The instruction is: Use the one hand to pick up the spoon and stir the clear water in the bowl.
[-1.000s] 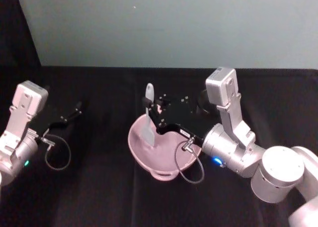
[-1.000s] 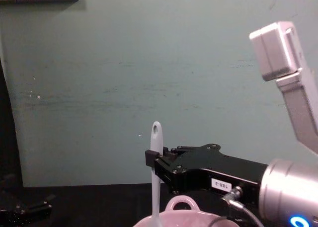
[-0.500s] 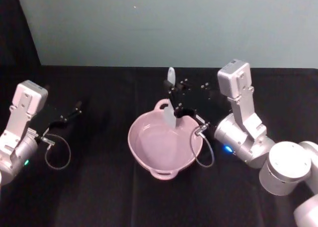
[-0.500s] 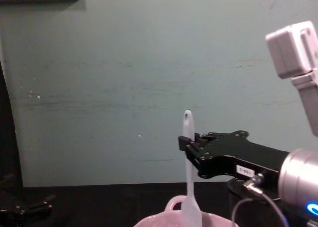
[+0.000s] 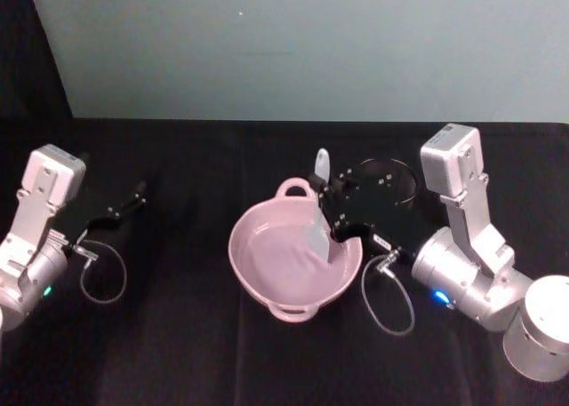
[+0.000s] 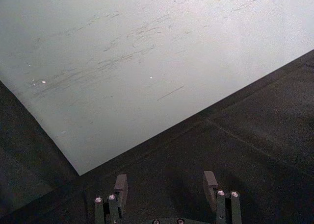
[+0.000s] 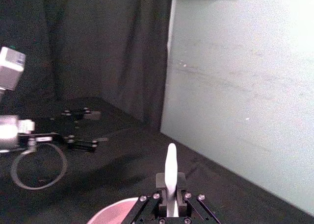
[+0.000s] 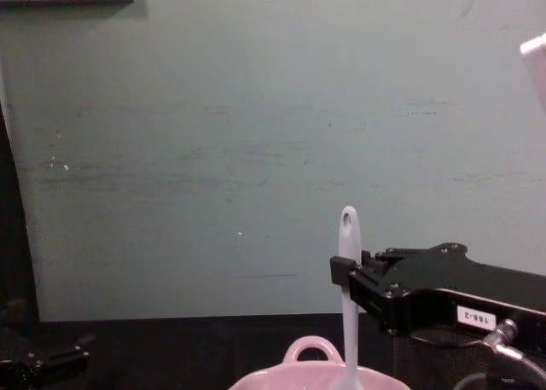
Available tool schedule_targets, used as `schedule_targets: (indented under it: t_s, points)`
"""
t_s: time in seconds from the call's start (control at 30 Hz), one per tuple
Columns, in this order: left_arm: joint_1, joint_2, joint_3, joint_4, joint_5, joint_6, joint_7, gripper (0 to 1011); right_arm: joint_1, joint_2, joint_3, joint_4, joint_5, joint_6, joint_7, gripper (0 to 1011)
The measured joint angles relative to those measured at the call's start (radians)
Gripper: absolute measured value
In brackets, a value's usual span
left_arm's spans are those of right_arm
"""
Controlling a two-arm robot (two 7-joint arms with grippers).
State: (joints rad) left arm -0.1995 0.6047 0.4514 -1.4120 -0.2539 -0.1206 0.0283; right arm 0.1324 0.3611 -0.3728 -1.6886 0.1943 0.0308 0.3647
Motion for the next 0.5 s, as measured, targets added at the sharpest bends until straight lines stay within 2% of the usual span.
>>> schedule_targets:
  t_s: [0.23, 0.33, 0.5]
  points:
    - [0.0, 0.0, 0.0, 0.0, 0.0, 0.0, 0.0, 1011, -0.041, 0.01, 0.0, -0.048, 0.06, 0.037, 0.028, 112]
    - [0.0, 0.0, 0.0, 0.0, 0.0, 0.0, 0.0, 1011, -0.045, 0.006, -0.011, -0.055, 0.092, 0.039, 0.042, 112]
    - [0.0, 0.0, 0.0, 0.0, 0.0, 0.0, 0.0, 1011, -0.041, -0.008, -0.035, -0.055, 0.11, 0.027, 0.047, 112]
